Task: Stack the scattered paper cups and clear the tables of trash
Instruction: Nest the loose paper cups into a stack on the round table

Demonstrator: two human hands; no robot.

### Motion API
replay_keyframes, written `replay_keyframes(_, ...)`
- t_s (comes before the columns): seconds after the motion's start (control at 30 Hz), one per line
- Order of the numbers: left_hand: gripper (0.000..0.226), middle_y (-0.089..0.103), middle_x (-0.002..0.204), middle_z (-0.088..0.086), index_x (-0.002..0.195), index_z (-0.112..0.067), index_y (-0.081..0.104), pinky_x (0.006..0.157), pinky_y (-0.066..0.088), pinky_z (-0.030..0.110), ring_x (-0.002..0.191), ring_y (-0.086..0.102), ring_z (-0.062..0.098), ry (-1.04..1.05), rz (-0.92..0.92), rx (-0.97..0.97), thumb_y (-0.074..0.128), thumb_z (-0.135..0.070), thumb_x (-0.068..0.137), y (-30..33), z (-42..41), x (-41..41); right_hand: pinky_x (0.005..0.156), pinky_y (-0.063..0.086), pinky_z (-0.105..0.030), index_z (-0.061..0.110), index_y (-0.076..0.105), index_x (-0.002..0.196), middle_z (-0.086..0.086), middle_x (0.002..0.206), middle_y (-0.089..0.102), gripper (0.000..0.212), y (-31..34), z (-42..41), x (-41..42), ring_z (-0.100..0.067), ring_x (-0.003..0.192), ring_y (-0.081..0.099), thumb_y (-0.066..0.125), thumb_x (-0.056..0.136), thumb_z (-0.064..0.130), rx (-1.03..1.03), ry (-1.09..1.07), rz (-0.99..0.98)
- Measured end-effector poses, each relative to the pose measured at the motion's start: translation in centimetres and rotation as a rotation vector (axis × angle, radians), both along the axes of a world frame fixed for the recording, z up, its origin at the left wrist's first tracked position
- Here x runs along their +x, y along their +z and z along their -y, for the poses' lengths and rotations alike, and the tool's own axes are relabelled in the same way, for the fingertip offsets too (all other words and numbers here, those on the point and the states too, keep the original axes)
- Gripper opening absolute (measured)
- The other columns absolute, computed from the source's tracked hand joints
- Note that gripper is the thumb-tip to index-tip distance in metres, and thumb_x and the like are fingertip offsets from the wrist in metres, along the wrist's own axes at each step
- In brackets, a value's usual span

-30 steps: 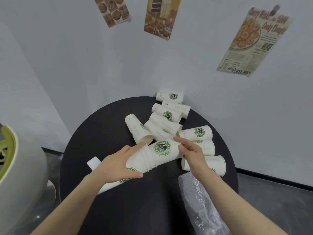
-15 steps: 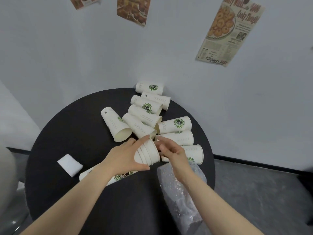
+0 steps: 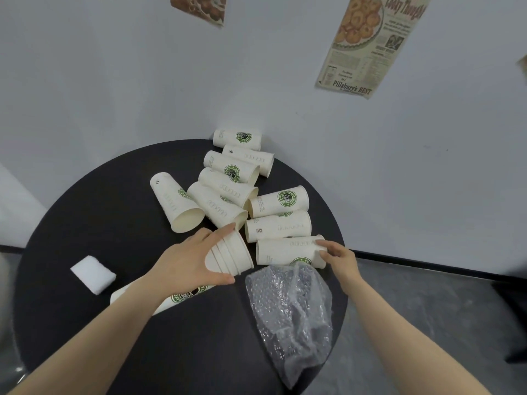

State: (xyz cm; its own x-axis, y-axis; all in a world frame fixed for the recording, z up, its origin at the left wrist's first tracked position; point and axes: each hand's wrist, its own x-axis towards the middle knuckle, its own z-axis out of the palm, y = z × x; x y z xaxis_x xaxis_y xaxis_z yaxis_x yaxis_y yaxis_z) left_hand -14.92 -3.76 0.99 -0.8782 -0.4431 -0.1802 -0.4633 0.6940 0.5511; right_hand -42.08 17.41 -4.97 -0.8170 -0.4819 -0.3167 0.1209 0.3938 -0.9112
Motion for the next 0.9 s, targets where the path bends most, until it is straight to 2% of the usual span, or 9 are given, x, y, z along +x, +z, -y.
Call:
replay_keyframes(0.13,0.097,0.036,0.121,-0.021,0.144,-0.057,0.003,0.085,0.047,0.03,0.105,0.047,0.003,0.002,0.006,0.015,0.066,-0.068,0.07,0.2,-0.1,0.0,0.067,0.047,-0.014,0.007,0.068,0.103,-0.01,0.106,0.066,0.027,0.1,0.4,0.5,-0.015,0.088,0.058,0.055,0.088,-0.011,-0.028,-0.036,0.012)
replay_keyframes(0.37,0.097,0.036,0.119,-0.021,0.142,-0.058,0.003,0.08,0.044,0.026,0.1,0.047,0.002,-0.013,0.014,0.014,0.065,-0.069,0.069,0.5,0.3,-0.2,0.086,0.047,-0.021,0.021,0.071,0.093,0.016,0.099,0.069,0.029,2.7,0.7,-0.1,-0.005,0.095,0.06,0.057,0.09,-0.003,-0.171,-0.054,-0.005)
replay_keyframes(0.4,0.097,0.036,0.119,-0.021,0.142,-0.059,0.003,0.079,0.043,0.025,0.099,0.047,0.002,-0.018,0.017,0.014,0.065,-0.069,0.069,0.5,0.3,-0.2,0.083,0.047,-0.019,0.022,0.072,0.093,0.015,0.101,0.069,0.029,3.3,0.8,-0.1,-0.004,0.094,0.06,0.057,0.09,-0.003,-0.193,-0.052,-0.012)
replay_keyframes(0.5,0.097,0.037,0.124,-0.019,0.143,-0.058,0.002,0.079,0.044,0.024,0.101,0.046,0.002,-0.023,0.018,0.005,0.065,-0.069,0.069,0.6,0.5,-0.1,0.063,0.044,-0.009,0.022,0.072,0.094,0.006,0.104,0.069,0.028,5.0,1.2,0.1,-0.002,0.081,0.058,0.057,0.09,-0.002,-0.26,-0.048,-0.03)
replay_keyframes(0.53,0.097,0.037,0.125,-0.018,0.142,-0.058,0.002,0.08,0.044,0.024,0.102,0.046,0.002,-0.023,0.016,0.003,0.065,-0.069,0.069,0.7,0.5,-0.1,0.065,0.046,-0.011,0.021,0.072,0.093,0.003,0.105,0.069,0.028,5.5,1.3,0.2,-0.005,0.083,0.059,0.057,0.09,-0.002,-0.291,-0.049,-0.028)
replay_keyframes(0.63,0.098,0.036,0.128,-0.018,0.143,-0.058,0.002,0.081,0.045,0.025,0.106,0.046,0.002,-0.02,0.012,-0.014,0.065,-0.07,0.069,0.9,0.6,0.1,0.085,0.049,-0.031,0.021,0.073,0.093,0.0,0.114,0.069,0.029,7.0,1.9,0.6,-0.016,0.101,0.06,0.055,0.09,-0.002,-0.391,-0.037,0.014)
replay_keyframes(0.67,0.098,0.036,0.128,-0.018,0.144,-0.057,0.002,0.08,0.044,0.025,0.105,0.046,0.002,-0.016,0.011,-0.022,0.064,-0.071,0.069,1.0,0.7,0.2,0.085,0.048,-0.035,0.021,0.074,0.092,0.0,0.115,0.069,0.029,7.3,2.1,0.9,-0.018,0.103,0.06,0.055,0.09,-0.001,-0.413,-0.023,0.024)
replay_keyframes(0.83,0.098,0.037,0.126,-0.017,0.144,-0.055,0.005,0.077,0.043,0.025,0.101,0.048,0.003,-0.009,0.001,-0.032,0.065,-0.071,0.068,1.1,0.8,0.5,0.072,0.053,-0.027,0.025,0.077,0.089,0.004,0.104,0.072,0.029,8.9,3.0,2.8,-0.015,0.097,0.062,0.057,0.09,0.003,-0.454,0.06,0.035)
replay_keyframes(0.9,0.096,0.038,0.125,-0.018,0.14,-0.061,0.003,0.077,0.044,0.025,0.1,0.049,0.003,-0.017,-0.008,-0.018,0.065,-0.071,0.067,1.2,0.6,0.7,0.075,0.052,-0.028,0.024,0.077,0.091,0.004,0.105,0.072,0.028,9.3,3.4,3.8,-0.014,0.097,0.063,0.058,0.089,0.004,-0.456,0.11,0.041)
